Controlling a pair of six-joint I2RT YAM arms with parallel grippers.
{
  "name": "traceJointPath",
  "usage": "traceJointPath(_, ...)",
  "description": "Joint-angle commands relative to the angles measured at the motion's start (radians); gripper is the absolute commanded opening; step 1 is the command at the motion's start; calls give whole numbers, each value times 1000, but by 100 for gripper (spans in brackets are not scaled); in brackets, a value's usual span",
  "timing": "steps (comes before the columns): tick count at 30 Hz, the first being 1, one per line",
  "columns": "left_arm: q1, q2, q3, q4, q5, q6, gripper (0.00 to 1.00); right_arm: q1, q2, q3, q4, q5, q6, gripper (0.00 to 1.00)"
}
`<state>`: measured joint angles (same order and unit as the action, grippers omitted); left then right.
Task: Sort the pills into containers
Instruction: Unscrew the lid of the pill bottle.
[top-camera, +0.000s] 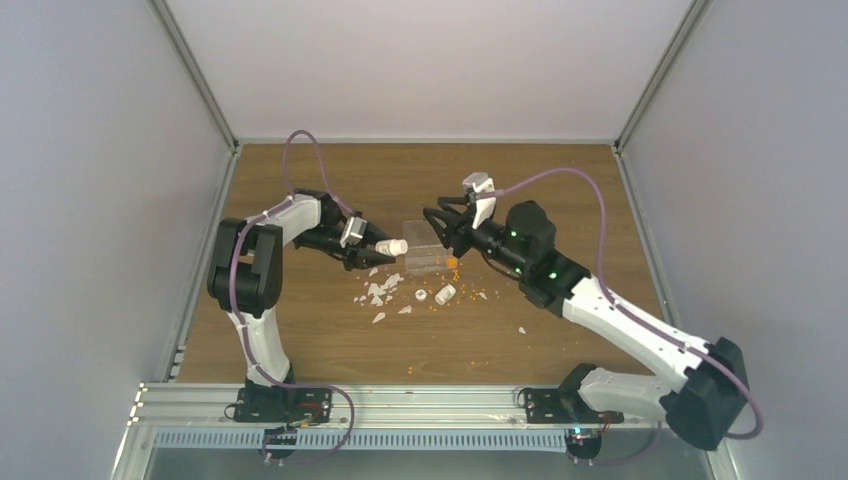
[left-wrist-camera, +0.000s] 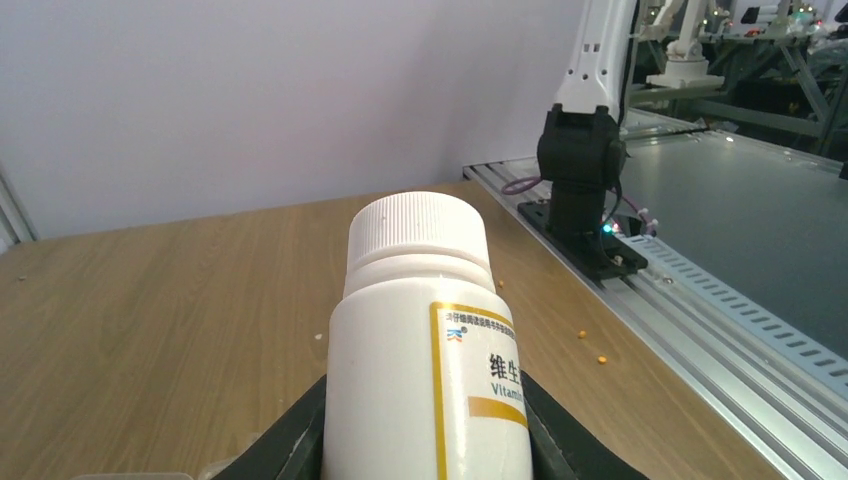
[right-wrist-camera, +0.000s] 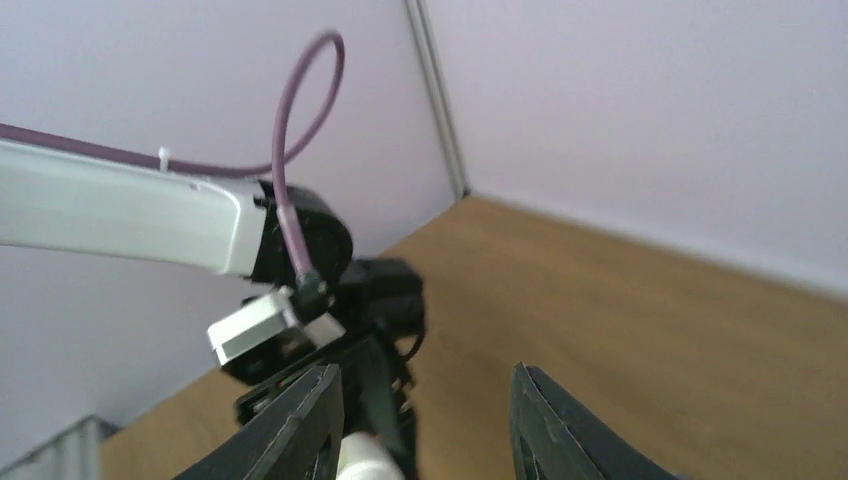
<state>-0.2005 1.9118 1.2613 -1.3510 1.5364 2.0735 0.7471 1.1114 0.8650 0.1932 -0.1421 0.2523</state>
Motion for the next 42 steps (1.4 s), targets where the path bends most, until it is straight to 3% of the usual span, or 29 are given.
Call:
traceJointPath(1,-9,36,73,0,340,-63,3,-6,109,10,-107,-77,373,100)
traceJointPath(8,-26,174,386,2,341,-422,4,-8,140,32,-162,42,337,100)
traceJointPath(11,-56,287,618,0,338,-611,5,-11,46,8,-198,132,315,100)
traceJointPath(17,-87,487,1143,1,331,-948,6,-14,-236,-25,-363,509,278,100)
traceJointPath(19,-96,528,1286,100,300,-1142,7,-17,-293,-28,-403,595,271,100)
traceJointPath(20,-108,522,1289,251,261,-1304,7,-18,-307,-28,-423,639,267,100)
traceJointPath(21,-129,478,1243,471,94,-1522,6,-20,-311,-29,-442,663,266,100)
traceJointPath(22,-160,416,1125,770,-155,-1789,5,-22,-309,-29,-452,680,265,100)
traceJointPath(23,-186,368,1006,971,-376,-1908,6,-25,-307,-32,-457,688,261,100)
traceJointPath(24,-195,365,962,1059,-435,-1929,7,-26,-307,-37,-451,688,253,99)
traceJointPath(27,-182,477,1198,939,-468,-1980,4,-31,-320,-51,-432,688,232,100)
traceJointPath(29,-214,415,1085,974,-605,-1942,3,-34,-342,-64,-410,679,210,100)
traceJointPath(31,-272,269,812,1131,-794,-1902,3,-38,-366,-87,-390,669,190,100)
traceJointPath(35,-377,-82,182,1663,-1117,-1874,2,-62,-407,-116,-350,578,159,100)
traceJointPath(38,-406,-292,-243,2045,-1218,-1889,2,-86,-439,-172,-252,330,99,100)
traceJointPath(42,-430,-452,-607,2356,-1335,-1868,1,-121,-390,-199,-154,35,73,99)
